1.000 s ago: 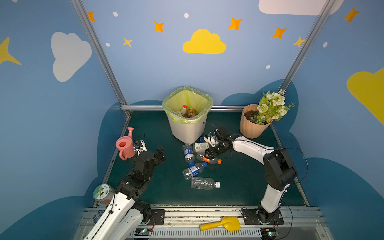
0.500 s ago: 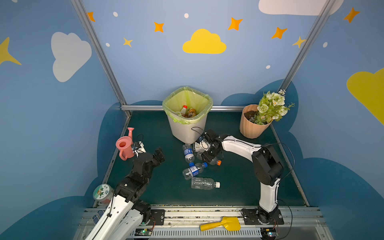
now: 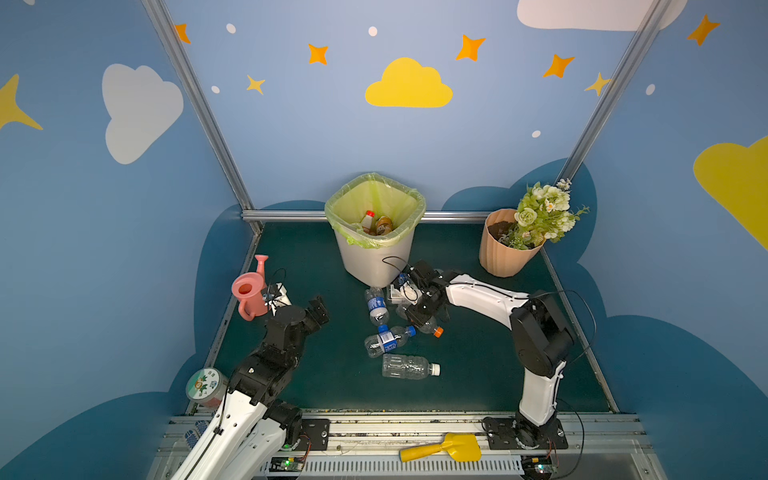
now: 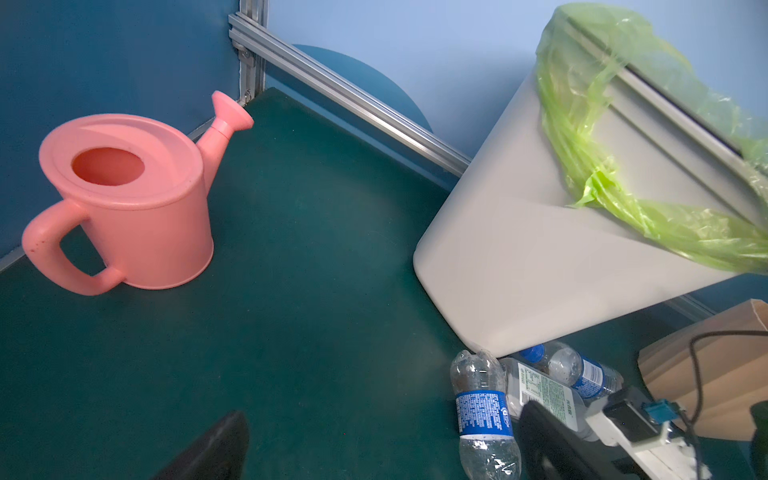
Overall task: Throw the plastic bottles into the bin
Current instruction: 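Lift the orange-labelled bottle over the bin and open the right gripper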
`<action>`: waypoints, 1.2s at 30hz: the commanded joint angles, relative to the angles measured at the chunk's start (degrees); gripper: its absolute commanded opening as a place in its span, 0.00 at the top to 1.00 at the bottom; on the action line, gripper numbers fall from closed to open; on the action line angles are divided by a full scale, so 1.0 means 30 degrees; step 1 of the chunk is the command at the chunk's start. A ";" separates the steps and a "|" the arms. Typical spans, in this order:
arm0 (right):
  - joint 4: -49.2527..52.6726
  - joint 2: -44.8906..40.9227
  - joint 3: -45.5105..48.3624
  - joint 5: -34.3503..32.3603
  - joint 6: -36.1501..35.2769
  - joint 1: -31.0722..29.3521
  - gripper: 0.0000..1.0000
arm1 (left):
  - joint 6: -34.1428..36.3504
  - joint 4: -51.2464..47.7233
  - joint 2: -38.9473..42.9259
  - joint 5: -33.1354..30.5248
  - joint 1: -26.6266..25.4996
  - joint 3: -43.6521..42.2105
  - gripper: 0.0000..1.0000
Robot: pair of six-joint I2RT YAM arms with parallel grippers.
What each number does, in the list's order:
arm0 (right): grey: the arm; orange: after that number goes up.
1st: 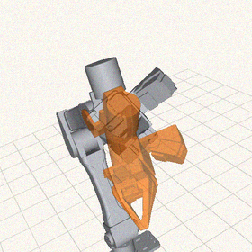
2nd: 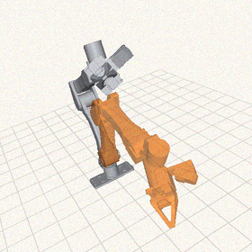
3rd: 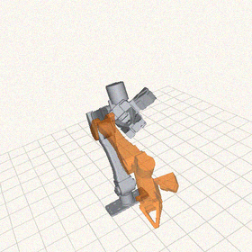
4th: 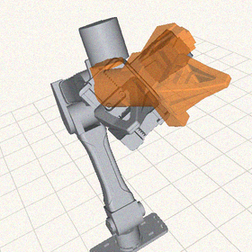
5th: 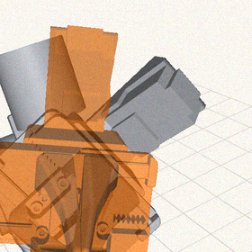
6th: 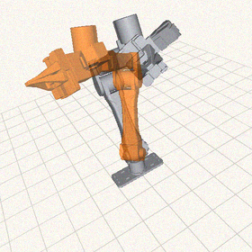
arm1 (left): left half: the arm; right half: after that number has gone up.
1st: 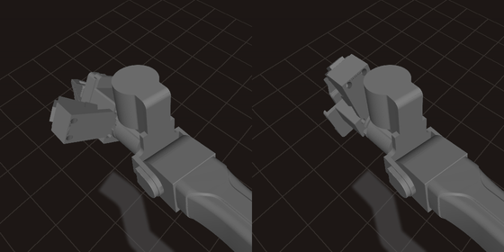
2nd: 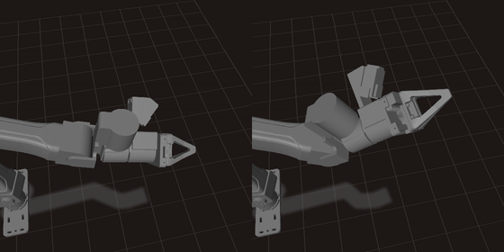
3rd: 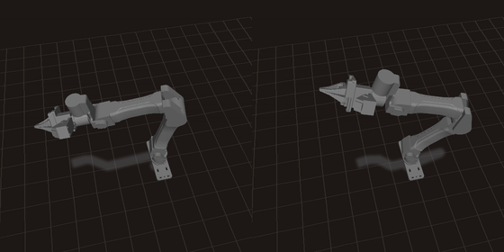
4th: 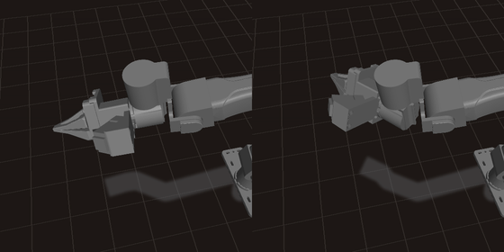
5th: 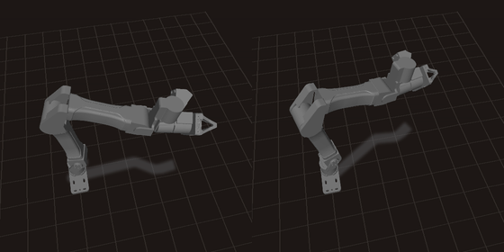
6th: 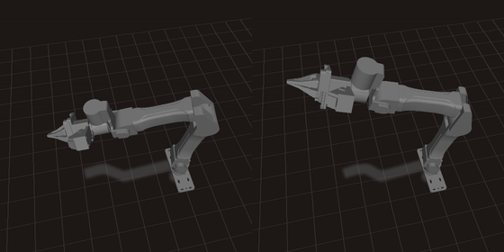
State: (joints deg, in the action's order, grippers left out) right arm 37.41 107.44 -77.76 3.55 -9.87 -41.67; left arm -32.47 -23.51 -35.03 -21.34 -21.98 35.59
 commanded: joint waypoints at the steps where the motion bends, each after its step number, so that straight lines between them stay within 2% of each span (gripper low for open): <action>1: -0.0916 -0.2214 0.0499 0.0867 0.0575 0.0389 0.47 | -0.0191 -0.0280 0.0134 -0.0294 0.0070 -0.0351 0.00; 7: -0.2905 -0.5955 0.1988 0.2190 0.2120 0.1449 0.49 | -0.0265 -0.0205 0.0132 -0.0309 0.0069 -0.0380 0.00; 13: -0.8488 -1.1304 0.3901 0.2573 0.5249 0.3435 0.49 | -0.0324 -0.0006 0.0044 -0.0222 0.0119 -0.0417 0.00; 17: -1.0921 -1.3203 0.2991 0.2926 0.6529 0.4423 0.49 | -0.0419 0.0172 -0.0045 -0.0097 0.0135 -0.0439 0.00; 22: -1.4398 -1.3862 0.1351 0.2322 0.7586 0.4830 0.49 | -0.0503 0.0202 -0.0016 0.0046 0.0086 -0.0468 0.00; 26: -1.6478 -1.2528 -0.0733 0.2452 0.8982 0.4975 0.48 | -0.0563 0.0219 0.0073 0.0214 0.0119 -0.0534 0.00; 30: -1.7878 -0.9068 -0.3549 0.3986 1.1698 0.4931 0.48 | -0.0563 0.0143 0.0143 0.0303 0.0143 -0.0527 0.00; 33: -1.7355 -0.5132 -0.6689 0.6078 1.3271 0.4562 0.48 | -0.0544 0.0087 0.0318 0.0257 0.0121 -0.0636 0.00; 36: -1.4475 -0.0904 -1.0853 0.8435 1.3995 0.4099 0.46 | -0.0563 0.0101 0.0586 0.0141 0.0113 -0.0812 0.00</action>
State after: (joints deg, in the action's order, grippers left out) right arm -12.88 96.20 -104.64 20.34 27.11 -28.08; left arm -33.93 -23.00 -34.24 -20.64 -21.85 33.78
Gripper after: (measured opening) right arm 0.542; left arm 0.998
